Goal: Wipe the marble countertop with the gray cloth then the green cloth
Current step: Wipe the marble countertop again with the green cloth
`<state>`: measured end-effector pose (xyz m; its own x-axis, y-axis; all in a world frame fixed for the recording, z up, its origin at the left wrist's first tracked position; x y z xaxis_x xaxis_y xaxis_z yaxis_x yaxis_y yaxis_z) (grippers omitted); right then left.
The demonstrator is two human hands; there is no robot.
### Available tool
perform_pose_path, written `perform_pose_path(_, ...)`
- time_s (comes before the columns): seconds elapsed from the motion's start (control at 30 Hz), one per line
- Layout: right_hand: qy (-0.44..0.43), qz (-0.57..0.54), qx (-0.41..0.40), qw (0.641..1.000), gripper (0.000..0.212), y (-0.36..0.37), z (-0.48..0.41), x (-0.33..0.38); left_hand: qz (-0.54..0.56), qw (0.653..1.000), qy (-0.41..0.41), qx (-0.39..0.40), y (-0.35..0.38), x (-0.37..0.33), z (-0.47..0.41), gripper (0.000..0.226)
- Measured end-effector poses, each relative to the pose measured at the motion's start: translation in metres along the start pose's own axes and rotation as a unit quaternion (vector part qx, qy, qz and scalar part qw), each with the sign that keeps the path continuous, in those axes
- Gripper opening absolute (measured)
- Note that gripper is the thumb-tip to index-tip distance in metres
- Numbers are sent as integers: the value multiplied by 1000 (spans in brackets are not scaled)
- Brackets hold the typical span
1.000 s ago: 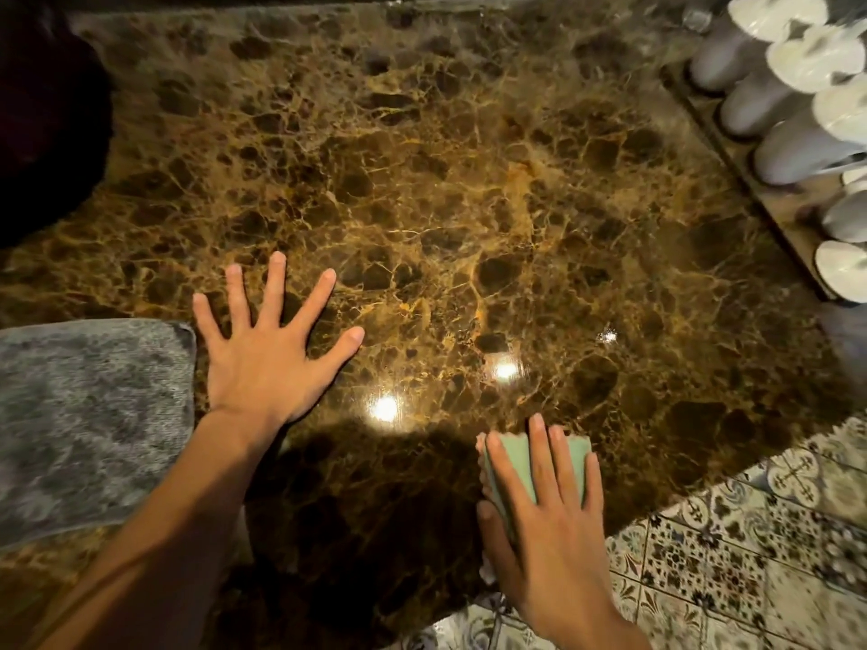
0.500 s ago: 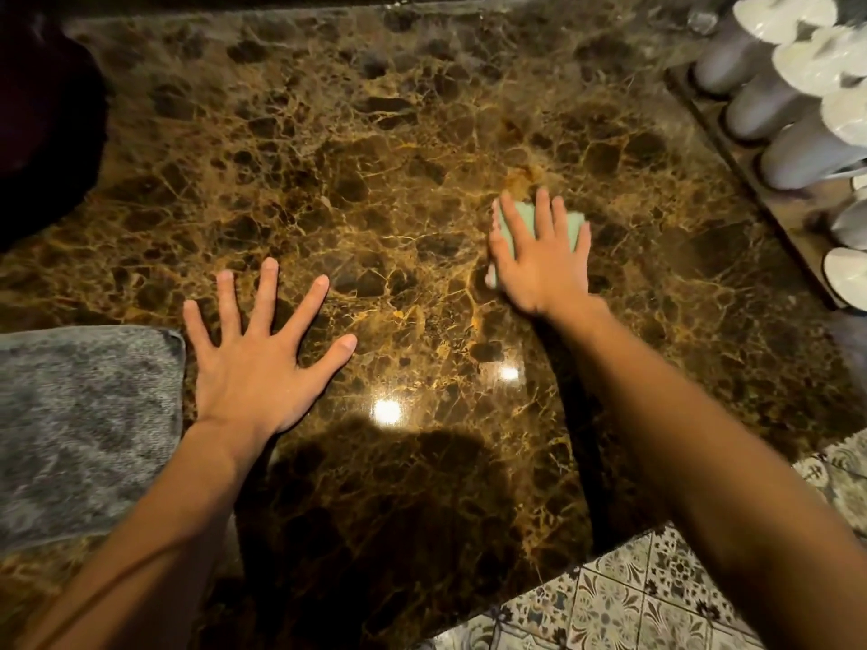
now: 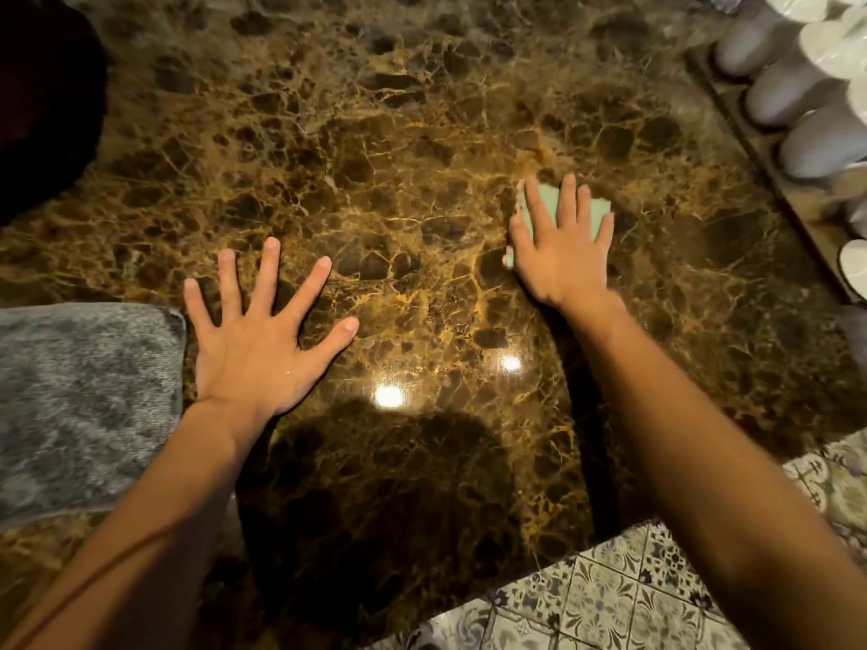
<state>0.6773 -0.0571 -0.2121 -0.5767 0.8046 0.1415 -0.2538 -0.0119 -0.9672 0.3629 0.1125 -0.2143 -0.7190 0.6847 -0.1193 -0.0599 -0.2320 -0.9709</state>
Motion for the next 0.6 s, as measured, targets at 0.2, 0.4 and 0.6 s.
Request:
perform_pose_path(0.2, -53, 21, -10, 998, 59, 31, 167, -6, 3, 1000, 0, -3, -1, 1, 0, 77)
perform_pose_path(0.4, -44, 29, 23, 998, 61, 58, 268, -17, -4, 1000, -1, 2, 0, 1, -1, 77)
perform_pose_path(0.6, -17, 20, 7, 1000, 60, 39, 198, -28, -7, 1000, -1, 7, 1, 1, -1, 77)
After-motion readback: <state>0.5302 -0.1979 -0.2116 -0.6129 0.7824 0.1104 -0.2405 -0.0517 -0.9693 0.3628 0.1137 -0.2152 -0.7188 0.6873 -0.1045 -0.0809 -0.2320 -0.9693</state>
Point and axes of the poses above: each hand's wrist, its own z-axis away from the middle knuckle, its own y-axis out of the palm, x = y × z, the point moved 10 cm from there along -z, towards the middle knuckle, and after that the axes turned 1 degree about x, right-handed, at the moved point
